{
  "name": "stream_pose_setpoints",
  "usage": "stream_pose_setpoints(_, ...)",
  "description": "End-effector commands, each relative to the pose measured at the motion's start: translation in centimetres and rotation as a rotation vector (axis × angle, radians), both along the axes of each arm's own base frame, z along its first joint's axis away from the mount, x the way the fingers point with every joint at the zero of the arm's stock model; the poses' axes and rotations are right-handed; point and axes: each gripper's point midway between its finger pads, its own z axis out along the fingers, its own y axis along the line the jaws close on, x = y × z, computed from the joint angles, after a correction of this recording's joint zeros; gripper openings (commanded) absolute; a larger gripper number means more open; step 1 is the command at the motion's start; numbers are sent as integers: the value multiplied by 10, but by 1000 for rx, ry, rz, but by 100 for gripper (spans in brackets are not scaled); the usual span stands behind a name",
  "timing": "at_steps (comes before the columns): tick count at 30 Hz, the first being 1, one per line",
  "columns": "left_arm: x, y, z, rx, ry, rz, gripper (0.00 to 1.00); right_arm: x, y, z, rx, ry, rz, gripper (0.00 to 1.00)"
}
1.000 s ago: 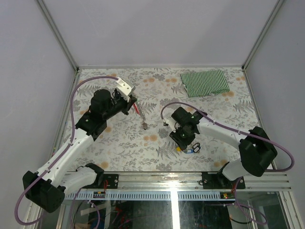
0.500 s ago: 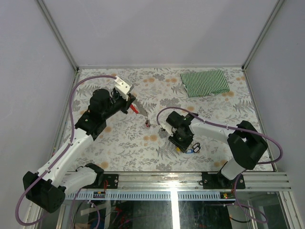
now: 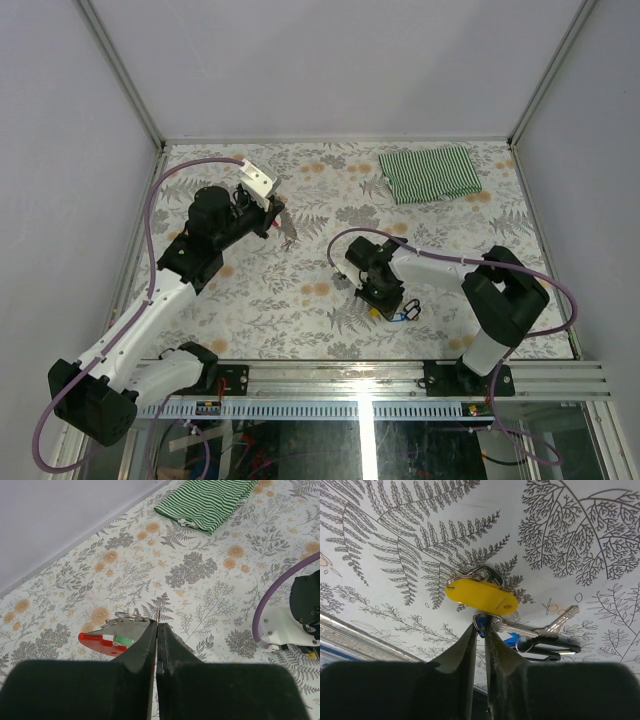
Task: Put the keys on the keyring
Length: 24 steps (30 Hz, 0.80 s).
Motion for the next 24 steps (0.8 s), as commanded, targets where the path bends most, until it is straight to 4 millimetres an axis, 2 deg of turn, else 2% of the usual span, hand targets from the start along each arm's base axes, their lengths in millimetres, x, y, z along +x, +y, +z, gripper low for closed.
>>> stream_pose_setpoints(1,7,0,36,-58,-113,9,0,2,3,0,-20,4,23,13)
stream_pose_setpoints(5,7,-1,37,-60,-113,5,0,4,9,6,10,-6,23,4)
stream_pose_setpoints(7,7,-1,37,-60,-116,5,0,7,14,15,50,-32,24,1)
stream_pose_setpoints(14,2,-4,43,-75,-127,-22,0,17,50,79,331,-168,79,0)
stream_pose_setpoints(21,-13,-17,56,-135,-126,-109,0,34,66,140,517,-374,143,0)
stream_pose_setpoints(24,-25,-27,55,-107,-62,-197,0,43,76,172,627,-486,168,0)
